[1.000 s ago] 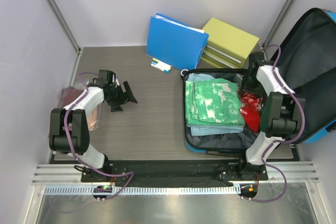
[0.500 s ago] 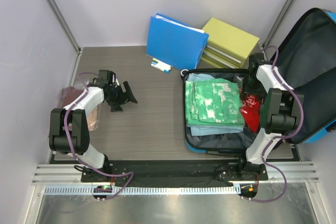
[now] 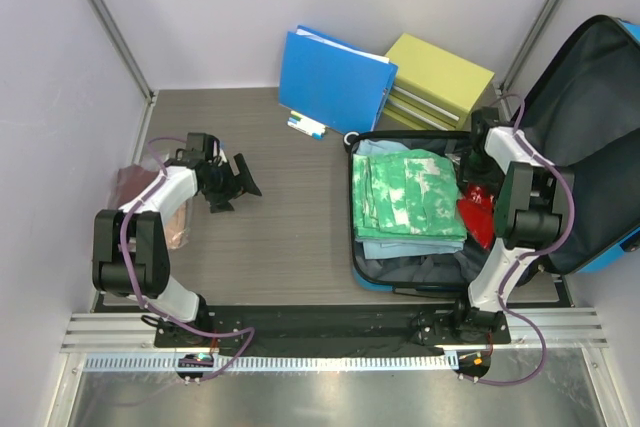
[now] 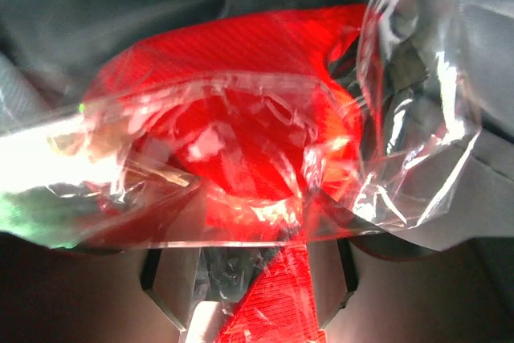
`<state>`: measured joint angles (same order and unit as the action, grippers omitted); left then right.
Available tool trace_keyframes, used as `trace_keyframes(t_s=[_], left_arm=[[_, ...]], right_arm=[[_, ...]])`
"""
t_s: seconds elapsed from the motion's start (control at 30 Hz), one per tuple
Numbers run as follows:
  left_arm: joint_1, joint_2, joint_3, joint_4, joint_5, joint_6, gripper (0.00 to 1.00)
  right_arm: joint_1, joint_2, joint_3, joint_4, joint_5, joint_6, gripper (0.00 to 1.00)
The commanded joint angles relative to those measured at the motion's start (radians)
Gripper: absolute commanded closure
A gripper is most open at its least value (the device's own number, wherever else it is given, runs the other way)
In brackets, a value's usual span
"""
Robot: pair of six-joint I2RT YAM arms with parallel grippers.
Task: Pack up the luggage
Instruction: Place the household item in the luggage.
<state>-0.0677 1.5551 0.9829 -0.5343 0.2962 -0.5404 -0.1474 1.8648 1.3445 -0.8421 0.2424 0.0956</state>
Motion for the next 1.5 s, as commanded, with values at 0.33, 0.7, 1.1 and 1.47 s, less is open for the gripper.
trace_keyframes(t_s=[0.33, 0.7, 1.1, 1.47], left_arm=[[-0.001, -0.021, 0.023, 0.008, 0.011, 0.0, 0.1], [-0.001, -0.006, 0.0, 0.04, 0.029, -0.007, 0.1], [-0.003, -0.016, 0.0, 0.039, 0.034, 0.0, 0.1], [-0.001, -0.024, 0.007, 0.028, 0.012, 0.0, 0.09]], right_arm=[[0.014, -0.245, 0.219, -0.245, -0.032, 0.092, 0.43], [0.011, -0.57, -0.253, -0.097, -0.29, 0.414, 0.42], [-0.092, -0.53, -0.453, 0.069, -0.199, 0.426, 0.4], [-0.135, -0.572, -0.461, 0.012, -0.15, 0.354, 0.37]])
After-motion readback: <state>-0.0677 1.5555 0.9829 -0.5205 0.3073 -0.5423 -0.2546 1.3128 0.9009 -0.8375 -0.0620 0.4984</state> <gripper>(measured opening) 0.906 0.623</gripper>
